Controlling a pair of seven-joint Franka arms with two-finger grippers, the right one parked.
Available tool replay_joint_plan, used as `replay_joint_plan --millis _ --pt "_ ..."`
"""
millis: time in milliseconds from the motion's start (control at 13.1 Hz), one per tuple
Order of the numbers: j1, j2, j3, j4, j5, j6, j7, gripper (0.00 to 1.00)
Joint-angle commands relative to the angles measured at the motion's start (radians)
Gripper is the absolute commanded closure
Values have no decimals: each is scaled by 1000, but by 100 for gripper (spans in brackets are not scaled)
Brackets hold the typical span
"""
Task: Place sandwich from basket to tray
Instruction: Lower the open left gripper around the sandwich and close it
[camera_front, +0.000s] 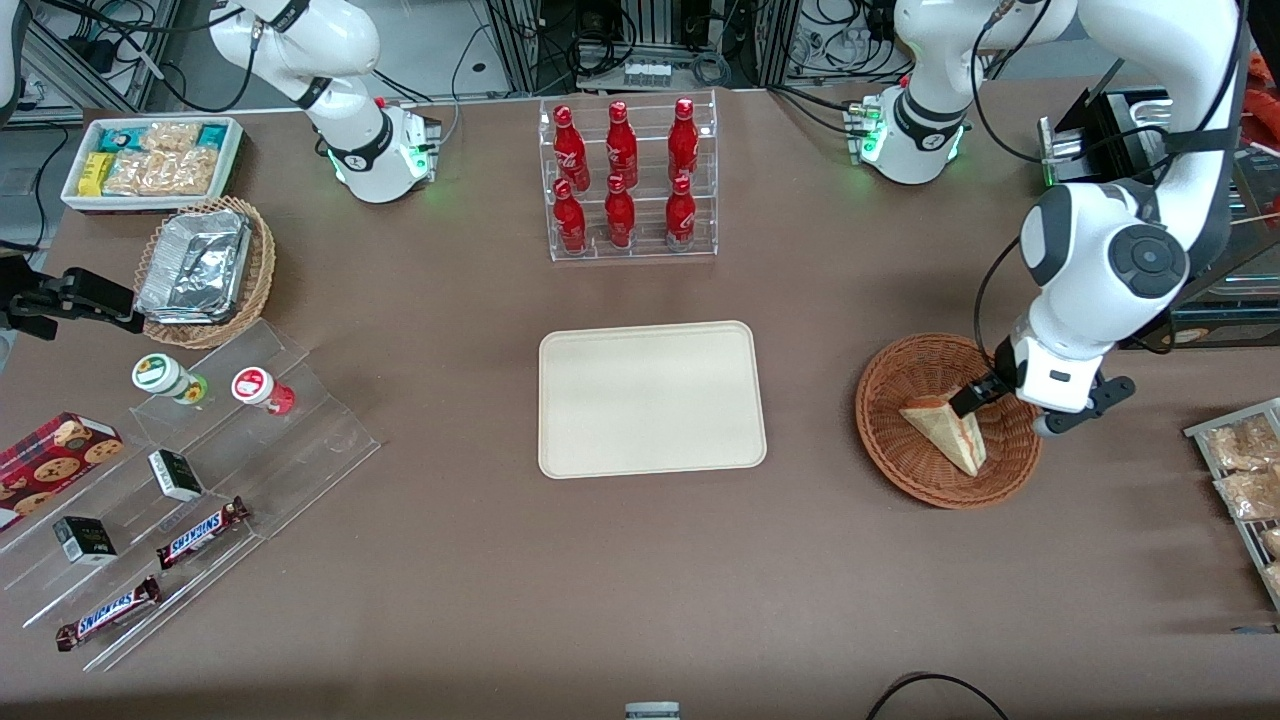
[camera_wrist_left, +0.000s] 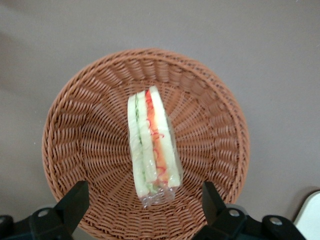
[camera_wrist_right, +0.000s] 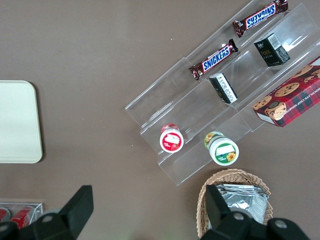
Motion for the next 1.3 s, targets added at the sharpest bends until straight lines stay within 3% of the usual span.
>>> replay_joint_plan --millis 0,229,1223 --pt "-7 -36 2 -45 19 27 -41 0" --pt "-15 12 2 -44 19 82 -118 0" --pt "-29 129 3 -41 19 195 -120 2"
